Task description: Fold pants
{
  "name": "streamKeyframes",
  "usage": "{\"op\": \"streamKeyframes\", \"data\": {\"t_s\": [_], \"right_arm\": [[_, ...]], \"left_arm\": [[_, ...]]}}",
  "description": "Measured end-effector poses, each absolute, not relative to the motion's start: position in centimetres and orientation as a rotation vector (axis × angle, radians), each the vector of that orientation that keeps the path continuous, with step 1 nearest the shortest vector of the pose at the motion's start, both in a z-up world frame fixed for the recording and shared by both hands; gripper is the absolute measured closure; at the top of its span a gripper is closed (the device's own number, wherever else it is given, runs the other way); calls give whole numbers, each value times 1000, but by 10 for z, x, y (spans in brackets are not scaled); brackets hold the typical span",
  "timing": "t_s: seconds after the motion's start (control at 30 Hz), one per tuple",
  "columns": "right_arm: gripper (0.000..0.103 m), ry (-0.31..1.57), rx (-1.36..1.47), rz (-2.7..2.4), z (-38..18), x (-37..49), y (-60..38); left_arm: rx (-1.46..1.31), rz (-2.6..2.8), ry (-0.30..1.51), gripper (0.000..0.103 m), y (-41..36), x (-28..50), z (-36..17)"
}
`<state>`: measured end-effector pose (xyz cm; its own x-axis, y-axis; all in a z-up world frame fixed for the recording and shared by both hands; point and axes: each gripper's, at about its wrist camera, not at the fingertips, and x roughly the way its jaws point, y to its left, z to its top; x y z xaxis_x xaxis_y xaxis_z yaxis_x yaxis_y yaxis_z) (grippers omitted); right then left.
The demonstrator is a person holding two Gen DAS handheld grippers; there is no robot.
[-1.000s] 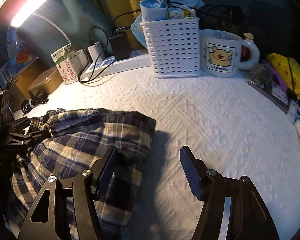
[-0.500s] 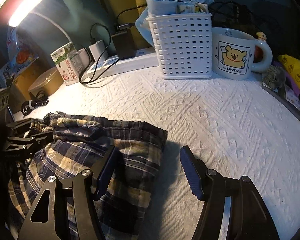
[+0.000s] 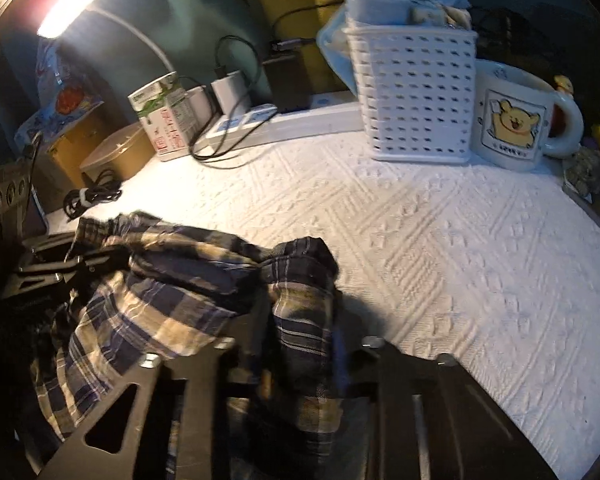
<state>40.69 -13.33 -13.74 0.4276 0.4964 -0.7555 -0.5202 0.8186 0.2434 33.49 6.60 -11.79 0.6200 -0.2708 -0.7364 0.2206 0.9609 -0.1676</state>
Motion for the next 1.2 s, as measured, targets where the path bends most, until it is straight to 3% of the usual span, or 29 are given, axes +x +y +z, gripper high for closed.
{"op": "streamKeyframes", "data": {"t_s": [0.43,0.73,1.2], "right_arm": [[86,735,-111,588,-64,364,-136],[86,514,-179,568,12,307,-132],[86,300,-201,648,83,219,-104]], "left_arm": [[-5,-239,660,85,59,293,-54],[61,-179,465,85,58,234,7],[46,-58,303,85,91,140,71]]}}
